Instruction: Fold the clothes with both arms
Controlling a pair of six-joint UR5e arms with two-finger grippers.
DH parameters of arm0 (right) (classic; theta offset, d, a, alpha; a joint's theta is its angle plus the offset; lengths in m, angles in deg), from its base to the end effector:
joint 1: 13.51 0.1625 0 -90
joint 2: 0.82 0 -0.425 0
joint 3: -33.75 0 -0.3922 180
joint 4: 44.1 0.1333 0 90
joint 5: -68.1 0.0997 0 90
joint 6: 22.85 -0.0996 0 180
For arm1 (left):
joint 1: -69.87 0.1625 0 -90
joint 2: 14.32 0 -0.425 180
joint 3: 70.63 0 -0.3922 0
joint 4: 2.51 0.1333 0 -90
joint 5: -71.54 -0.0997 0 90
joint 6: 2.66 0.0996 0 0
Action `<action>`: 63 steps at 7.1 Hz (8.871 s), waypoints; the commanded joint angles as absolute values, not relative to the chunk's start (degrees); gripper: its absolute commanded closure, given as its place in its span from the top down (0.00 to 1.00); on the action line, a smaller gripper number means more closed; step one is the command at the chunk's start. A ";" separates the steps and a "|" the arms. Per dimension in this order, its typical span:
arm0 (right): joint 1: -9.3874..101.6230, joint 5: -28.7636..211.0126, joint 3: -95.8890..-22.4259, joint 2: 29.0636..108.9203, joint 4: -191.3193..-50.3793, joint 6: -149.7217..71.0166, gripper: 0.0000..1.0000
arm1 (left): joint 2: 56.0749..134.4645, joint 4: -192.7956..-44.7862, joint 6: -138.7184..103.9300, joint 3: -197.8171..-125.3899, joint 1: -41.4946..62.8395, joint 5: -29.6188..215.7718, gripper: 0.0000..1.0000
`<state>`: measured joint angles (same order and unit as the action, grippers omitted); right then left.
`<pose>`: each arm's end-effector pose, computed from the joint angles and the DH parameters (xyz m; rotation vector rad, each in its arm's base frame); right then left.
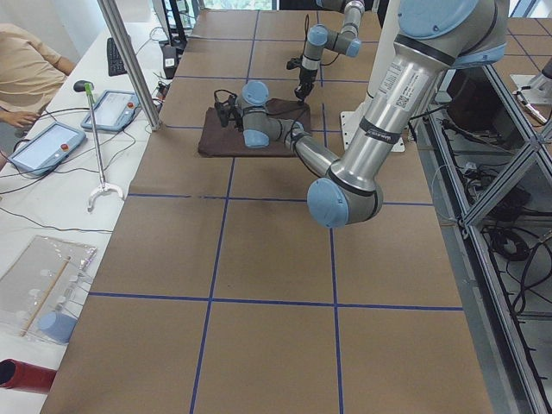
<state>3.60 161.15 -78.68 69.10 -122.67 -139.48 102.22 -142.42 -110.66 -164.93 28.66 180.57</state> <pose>-0.5111 -0.2912 0.2746 -0.1299 -0.9539 0.6800 0.4117 -0.4946 0.2584 0.0115 1.4470 -0.6179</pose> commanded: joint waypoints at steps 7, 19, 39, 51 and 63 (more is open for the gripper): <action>3.36 161.44 -79.63 69.32 -122.68 -139.39 0.00 | 95.01 -115.83 -116.57 -177.07 54.22 164.71 0.64; 3.36 161.35 -79.37 69.32 -122.68 -139.31 0.00 | 94.66 -111.32 -119.12 -178.82 56.16 166.46 0.00; 21.70 166.26 -47.02 47.21 -115.00 -122.05 1.00 | 104.76 -119.80 -97.37 -162.18 32.48 169.01 0.88; 61.41 196.49 -58.63 85.13 -113.88 -55.08 1.00 | 87.54 -125.21 -0.84 -150.92 -12.98 200.37 1.00; 71.04 198.53 -56.51 86.81 -133.75 -28.65 1.00 | 86.17 -99.51 -2.05 -150.52 -18.02 217.26 1.00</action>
<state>71.07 198.30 -56.60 86.15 -133.85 -28.64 89.42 -96.61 -0.66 -149.88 -18.02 213.72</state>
